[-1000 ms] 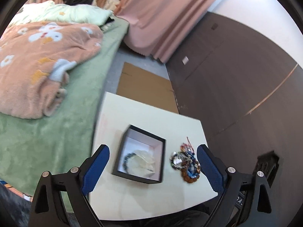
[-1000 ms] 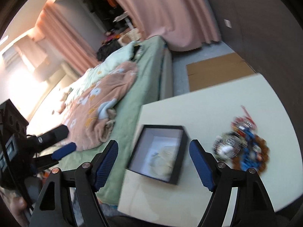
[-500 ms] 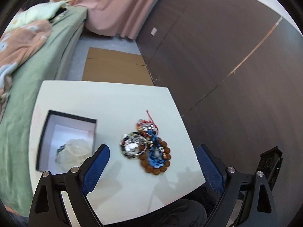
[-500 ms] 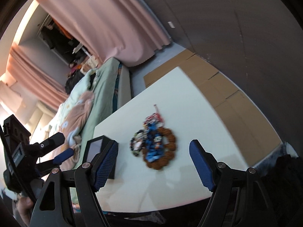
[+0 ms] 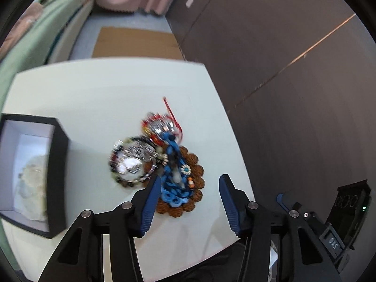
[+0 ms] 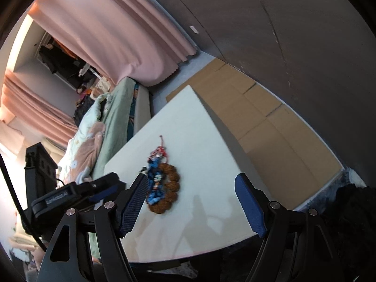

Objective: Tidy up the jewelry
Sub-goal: 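Grasp the blue braided bracelet from the pile with the left tool, then carry the blue bracelet into the box with left while right grasps the green bead bracelet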

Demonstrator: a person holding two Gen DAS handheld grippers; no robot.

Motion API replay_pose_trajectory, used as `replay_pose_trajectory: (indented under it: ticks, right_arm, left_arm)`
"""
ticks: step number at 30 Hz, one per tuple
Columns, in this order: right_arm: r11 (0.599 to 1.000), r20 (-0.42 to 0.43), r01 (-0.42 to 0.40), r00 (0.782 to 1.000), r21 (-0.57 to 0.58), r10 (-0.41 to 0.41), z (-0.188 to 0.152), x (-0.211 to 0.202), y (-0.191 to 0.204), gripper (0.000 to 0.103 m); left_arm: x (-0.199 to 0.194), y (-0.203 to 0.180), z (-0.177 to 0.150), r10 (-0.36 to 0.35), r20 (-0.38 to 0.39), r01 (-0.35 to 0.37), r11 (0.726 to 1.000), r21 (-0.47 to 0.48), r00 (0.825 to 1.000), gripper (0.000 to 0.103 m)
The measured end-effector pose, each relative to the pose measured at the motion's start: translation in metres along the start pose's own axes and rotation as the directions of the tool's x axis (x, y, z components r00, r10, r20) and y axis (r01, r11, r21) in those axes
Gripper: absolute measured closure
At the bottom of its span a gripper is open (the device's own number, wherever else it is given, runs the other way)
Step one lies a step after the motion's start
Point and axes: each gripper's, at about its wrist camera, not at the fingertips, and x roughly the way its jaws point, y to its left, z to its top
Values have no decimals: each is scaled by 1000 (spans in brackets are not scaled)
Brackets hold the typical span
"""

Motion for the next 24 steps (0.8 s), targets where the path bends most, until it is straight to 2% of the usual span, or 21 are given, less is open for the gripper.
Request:
replay_pose_trajectory:
  ticks: [3, 5, 7, 9, 13, 15, 16, 17, 21, 24]
  right_arm:
    - [1000, -8, 11, 1000, 8, -11, 2, 3, -7, 26]
    - [1000, -13, 22, 1000, 10, -21, 2, 5, -11, 26]
    - [999, -20, 32, 999, 15, -32, 1, 6, -14, 26]
    - [999, -25, 42, 999, 21, -41, 2, 7, -17, 27]
    - [998, -30, 63, 998, 21, -62, 4, 6, -18, 27]
    - [997, -33, 71, 997, 18, -70, 5, 5, -16, 28]
    - [997, -34, 74, 997, 15, -74, 4, 5, -13, 30]
    - [997, -34, 77, 996, 10, -77, 4, 4, -11, 31]
    - [996, -26, 87, 996, -19, -87, -2, -2, -1, 31]
    - [996, -23, 90, 996, -16, -91, -7, -7, 0, 31]
  left_arm:
    - [19, -10, 2, 23, -45, -22, 999, 25, 999, 55]
    - [34, -15, 2, 74, -73, -71, 996, 49, 995, 57]
    - [46, -18, 3, 125, -100, -119, 991, 67, 987, 67]
    - [56, -21, 3, 163, -120, -154, 985, 82, 979, 68]
    - [58, -39, -2, 254, -82, -239, 958, 157, 964, 68]
    - [58, -44, -4, 238, -76, -223, 961, 165, 968, 71]
    - [56, -46, -4, 215, -71, -201, 966, 165, 974, 83]
    - [54, -46, -5, 213, -65, -200, 966, 166, 975, 88]
    - [57, -40, -4, 194, -71, -183, 974, 137, 978, 90]
    - [56, -42, -7, 213, -71, -201, 969, 146, 974, 90]
